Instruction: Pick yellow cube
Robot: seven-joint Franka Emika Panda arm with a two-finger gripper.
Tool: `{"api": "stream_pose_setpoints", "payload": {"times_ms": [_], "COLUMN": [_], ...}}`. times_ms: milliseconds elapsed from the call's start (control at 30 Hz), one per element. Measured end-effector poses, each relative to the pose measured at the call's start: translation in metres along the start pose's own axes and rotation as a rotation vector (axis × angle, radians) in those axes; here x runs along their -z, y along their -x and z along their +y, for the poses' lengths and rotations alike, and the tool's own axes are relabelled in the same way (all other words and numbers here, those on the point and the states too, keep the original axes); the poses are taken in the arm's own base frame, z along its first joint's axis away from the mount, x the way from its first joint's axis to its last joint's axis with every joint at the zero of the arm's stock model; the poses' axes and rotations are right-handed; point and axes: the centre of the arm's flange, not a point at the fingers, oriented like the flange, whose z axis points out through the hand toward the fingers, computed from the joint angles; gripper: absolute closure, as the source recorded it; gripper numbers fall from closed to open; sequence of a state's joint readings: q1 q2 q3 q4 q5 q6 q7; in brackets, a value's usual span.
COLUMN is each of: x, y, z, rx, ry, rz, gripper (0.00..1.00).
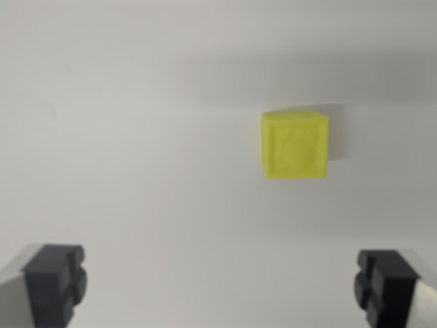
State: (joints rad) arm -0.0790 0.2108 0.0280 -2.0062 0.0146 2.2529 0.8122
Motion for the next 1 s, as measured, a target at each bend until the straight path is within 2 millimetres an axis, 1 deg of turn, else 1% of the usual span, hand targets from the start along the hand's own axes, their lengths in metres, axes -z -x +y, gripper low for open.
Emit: {"api": "stream_pose_setpoints", "payload": {"times_ms": [1000], "x": [-0.075], "y": [-0.015], "z": [0.017], "rx": [0.006], "ry": [0.014], "rz": [-0.005], "gripper": [0.0]}}
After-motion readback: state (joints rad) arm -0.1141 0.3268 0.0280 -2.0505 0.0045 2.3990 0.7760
